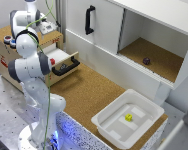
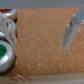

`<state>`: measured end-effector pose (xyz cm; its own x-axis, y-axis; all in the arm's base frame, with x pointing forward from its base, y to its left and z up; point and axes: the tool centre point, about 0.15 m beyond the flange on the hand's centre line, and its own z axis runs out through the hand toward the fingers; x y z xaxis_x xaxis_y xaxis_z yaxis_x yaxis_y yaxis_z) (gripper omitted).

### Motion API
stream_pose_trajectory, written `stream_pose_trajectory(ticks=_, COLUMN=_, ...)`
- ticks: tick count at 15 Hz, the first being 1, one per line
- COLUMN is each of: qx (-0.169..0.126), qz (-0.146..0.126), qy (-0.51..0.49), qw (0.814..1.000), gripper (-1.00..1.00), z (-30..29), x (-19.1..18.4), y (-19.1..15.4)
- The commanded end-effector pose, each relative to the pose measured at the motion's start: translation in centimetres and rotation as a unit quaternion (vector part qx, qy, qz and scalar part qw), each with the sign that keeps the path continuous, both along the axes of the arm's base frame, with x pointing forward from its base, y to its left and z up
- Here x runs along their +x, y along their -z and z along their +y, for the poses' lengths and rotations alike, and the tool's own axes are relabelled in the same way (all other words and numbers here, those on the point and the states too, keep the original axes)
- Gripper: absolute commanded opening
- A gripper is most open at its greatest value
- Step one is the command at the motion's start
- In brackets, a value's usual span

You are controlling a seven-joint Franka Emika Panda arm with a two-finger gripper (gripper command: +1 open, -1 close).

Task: Switch off the red light

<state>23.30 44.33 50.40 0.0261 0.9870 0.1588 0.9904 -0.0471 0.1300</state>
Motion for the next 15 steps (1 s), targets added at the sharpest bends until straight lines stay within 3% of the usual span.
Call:
stream_pose_trajectory(ticks=1, qx=-0.128, qz=0.033, qy=0.028, qw=0.991, gripper=1.00, z=8.0, x=-1.7, y=-3.9)
stream_pose_trajectory(ticks=7, qx=-0.117, qz=0.080, qy=0.086, qw=0.986, gripper=1.00, z=12.7, x=-8.0, y=-4.9)
stream_pose_trajectory(ticks=12, qx=-0.108, qz=0.067, qy=0.114, qw=0.985, gripper=1.00, z=14.9, x=-9.6, y=-4.2)
stream_pose_trajectory(ticks=14, qx=-0.112, qz=0.047, qy=0.114, qw=0.986, gripper=1.00, z=15.8, x=-9.5, y=-3.8)
stream_pose_trajectory(ticks=15, qx=-0.108, qz=0.033, qy=0.118, qw=0.987, gripper=-1.00, z=16.1, x=-9.2, y=-3.8)
